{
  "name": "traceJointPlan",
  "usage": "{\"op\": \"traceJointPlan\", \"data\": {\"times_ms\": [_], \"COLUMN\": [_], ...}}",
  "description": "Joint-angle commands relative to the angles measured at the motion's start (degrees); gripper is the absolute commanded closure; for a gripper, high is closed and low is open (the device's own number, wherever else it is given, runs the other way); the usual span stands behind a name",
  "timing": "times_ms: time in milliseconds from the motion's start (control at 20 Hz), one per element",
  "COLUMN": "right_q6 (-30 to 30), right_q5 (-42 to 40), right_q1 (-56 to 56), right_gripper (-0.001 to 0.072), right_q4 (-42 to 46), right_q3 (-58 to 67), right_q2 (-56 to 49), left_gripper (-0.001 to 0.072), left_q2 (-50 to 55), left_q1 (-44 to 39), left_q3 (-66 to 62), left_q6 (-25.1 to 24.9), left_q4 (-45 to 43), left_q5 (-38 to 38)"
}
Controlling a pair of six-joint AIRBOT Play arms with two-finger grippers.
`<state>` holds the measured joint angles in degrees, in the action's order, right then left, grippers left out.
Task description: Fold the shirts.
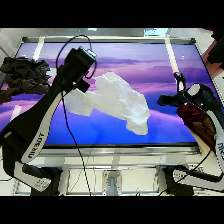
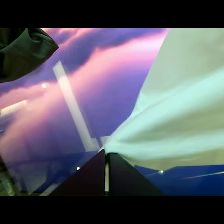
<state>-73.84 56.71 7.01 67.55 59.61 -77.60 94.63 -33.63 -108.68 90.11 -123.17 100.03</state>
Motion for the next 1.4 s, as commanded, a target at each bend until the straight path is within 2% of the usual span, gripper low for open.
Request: {"op": "traceJointPlan", "data": {"times_ms": [0, 150, 500, 700, 750, 850, 900, 950, 1200, 1250, 1350], "right_q6": [3.8, 3.8, 3.2, 3.2, 3.3, 3.8, 5.0, 5.4, 6.2, 6.3, 6.3], "right_q5": [5.3, 10.0, 2.9, 4.1, 4.3, 4.2, 4.2, 4.1, 4.1, 4.0, 4.1], "right_q1": [-0.9, -3.3, -4.7, -4.7, -4.7, -4.7, -4.7, -4.7, -4.7, -4.4, -3.3], "right_gripper": [0.0099, 0.0100, 0.0101, 0.0102, 0.0122, 0.0327, 0.0389, 0.0398, 0.0394, 0.0374, 0.0188], "right_q4": [-12.9, -12.5, -11.5, -12.0, -12.4, -13.6, -14.5, -15.4, -14.2, -13.0, -11.4], "right_q3": [0.0, 0.0, 0.0, 0.0, 0.0, 0.0, 0.0, 0.0, 0.0, 0.1, 0.1], "right_q2": [-4.7, -6.9, -8.9, -11.5, -11.7, -11.7, -11.7, -11.7, -11.8, -11.8, -11.7], "left_gripper": [0.0698, 0.0697, 0.0697, 0.0697, 0.0697, 0.0697, 0.0697, 0.0697, 0.0697, 0.0697, 0.0697], "left_q2": [0.0, 0.0, 0.0, 0.0, 0.0, 0.0, 0.0, 0.0, 0.0, 0.0, 0.0], "left_q1": [1.5, 1.5, 1.5, 1.5, 1.5, 1.5, 1.5, 1.5, 1.5, 1.5, 1.5], "left_q3": [-0.1, -0.1, -0.1, -0.1, -0.1, -0.1, -0.1, -0.1, 0.0, -0.1, -0.1], "left_q6": [0.1, 0.1, 0.1, 0.1, 0.1, 0.1, 0.1, 0.2, 0.1, 0.1, 0.1], "left_q4": [0.9, 1.8, 2.3, 2.3, 2.3, 2.4, 2.3, 2.4, 2.4, 2.4, 2.4], "left_q5": [-1.3, -3.0, -2.9, -2.9, -2.9, -2.9, -2.9, -2.9, -2.9, -2.8, -2.9]}}
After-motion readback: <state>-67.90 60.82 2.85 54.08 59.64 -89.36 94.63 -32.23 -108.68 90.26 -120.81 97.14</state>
